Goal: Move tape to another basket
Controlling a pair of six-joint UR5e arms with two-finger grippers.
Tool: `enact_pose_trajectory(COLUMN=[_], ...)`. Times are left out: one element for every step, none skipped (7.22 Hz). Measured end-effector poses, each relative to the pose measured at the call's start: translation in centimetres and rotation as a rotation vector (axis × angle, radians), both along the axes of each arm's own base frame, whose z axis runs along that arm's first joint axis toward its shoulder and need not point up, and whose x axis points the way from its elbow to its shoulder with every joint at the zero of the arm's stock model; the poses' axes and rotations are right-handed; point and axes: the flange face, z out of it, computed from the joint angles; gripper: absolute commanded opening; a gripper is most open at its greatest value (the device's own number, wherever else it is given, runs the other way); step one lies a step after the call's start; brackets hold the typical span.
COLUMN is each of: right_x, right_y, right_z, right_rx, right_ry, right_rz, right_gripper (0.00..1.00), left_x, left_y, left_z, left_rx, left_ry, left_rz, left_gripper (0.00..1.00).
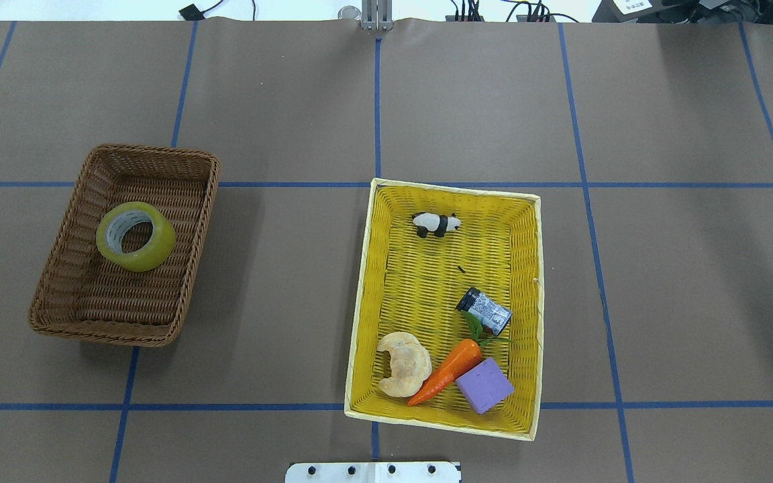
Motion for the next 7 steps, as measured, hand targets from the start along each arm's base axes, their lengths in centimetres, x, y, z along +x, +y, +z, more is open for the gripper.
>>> enact_pose_trajectory(right_x=[-0.1, -0.2, -0.3, -0.6, -1.1, -1.2, -1.0], right_y=[0.1, 0.0, -0.3, -0.9, -1.5, -1.2, -0.1], right_z=[0.5, 0.7, 0.5, 0.0, -0.8, -1.2, -1.3], right_rx=[-0.013, -0.023, -0.026, -0.023, -0.021, -0.022, -0.019], right_ry=[0.0, -0.008, -0.017, -0.02, -0.02, -0.026, -0.033], right_rz=[0.0, 0.003, 0.005, 0.0, -0.007, -0.01, -0.01], right_gripper=[1.0, 1.0, 1.0, 1.0, 1.0, 1.0, 1.0], left_x=[0.0, 0.1, 0.3, 0.5, 0.6, 0.7, 0.8], left_y=[0.0, 0.0, 0.0, 0.1, 0.1, 0.1, 0.2], left_z=[-0.2, -0.6, -0.9, -0.9, -0.9, -1.3, -1.7], left_rx=[0.007, 0.013, 0.013, 0.008, 0.006, 0.013, 0.022], left_ry=[0.002, 0.017, 0.051, 0.079, 0.092, 0.098, 0.101], left_rz=[0.0, 0.001, 0.006, 0.011, 0.013, 0.015, 0.016], left_gripper=[0.98, 0.98, 0.98, 0.98, 0.98, 0.98, 0.98])
